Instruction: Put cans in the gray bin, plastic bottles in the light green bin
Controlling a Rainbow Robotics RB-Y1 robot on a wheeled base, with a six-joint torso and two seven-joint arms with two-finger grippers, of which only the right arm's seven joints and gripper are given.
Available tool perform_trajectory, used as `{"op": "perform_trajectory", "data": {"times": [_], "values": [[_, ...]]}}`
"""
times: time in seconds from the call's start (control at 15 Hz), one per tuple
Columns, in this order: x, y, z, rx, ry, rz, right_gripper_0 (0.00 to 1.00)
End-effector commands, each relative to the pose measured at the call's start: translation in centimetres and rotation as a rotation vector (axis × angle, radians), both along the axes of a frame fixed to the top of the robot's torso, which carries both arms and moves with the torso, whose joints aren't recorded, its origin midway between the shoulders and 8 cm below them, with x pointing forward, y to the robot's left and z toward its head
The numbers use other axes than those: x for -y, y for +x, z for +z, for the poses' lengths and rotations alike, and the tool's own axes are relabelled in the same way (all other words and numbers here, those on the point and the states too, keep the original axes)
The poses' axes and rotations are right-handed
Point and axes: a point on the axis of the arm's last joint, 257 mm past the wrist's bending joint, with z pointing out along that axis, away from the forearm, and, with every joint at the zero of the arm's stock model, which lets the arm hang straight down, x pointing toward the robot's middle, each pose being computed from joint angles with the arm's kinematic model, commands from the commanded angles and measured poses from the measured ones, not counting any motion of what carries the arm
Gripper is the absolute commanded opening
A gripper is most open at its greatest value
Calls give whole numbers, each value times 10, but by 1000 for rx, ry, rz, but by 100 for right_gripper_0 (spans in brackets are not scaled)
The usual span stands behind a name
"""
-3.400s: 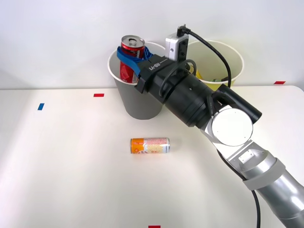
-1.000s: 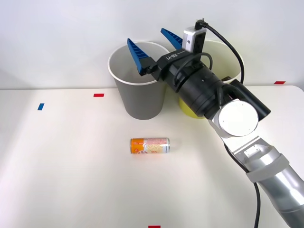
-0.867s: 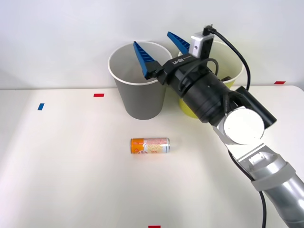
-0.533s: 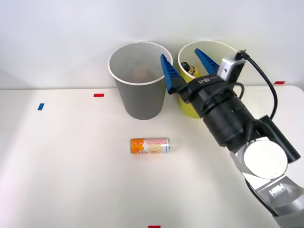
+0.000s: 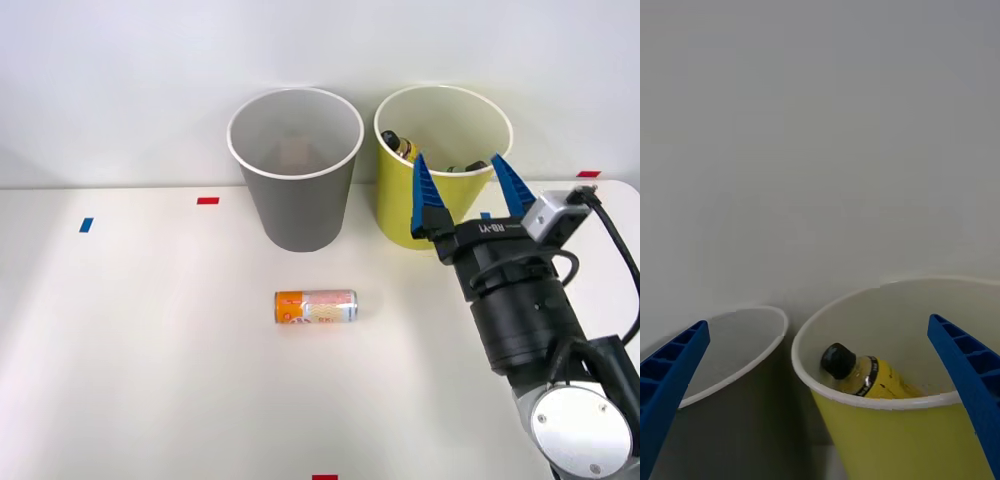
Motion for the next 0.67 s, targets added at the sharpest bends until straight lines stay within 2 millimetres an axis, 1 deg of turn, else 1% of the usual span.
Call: {"op": "perform_trajectory", "data": {"times": [0.07,0.2,0.33,0.47,0.53,0.67], "values": [[28,-19,-25,-10,-46,-94,100],[45,-31,-37,-15,-70,-143,100],[58,-41,-49,-29,-96,-168,100],[70,-47,-57,-41,-131,-180,100],[73,-49,-59,-47,-130,-186,100],[74,-53,-64,-56,-96,-216,100]]}}
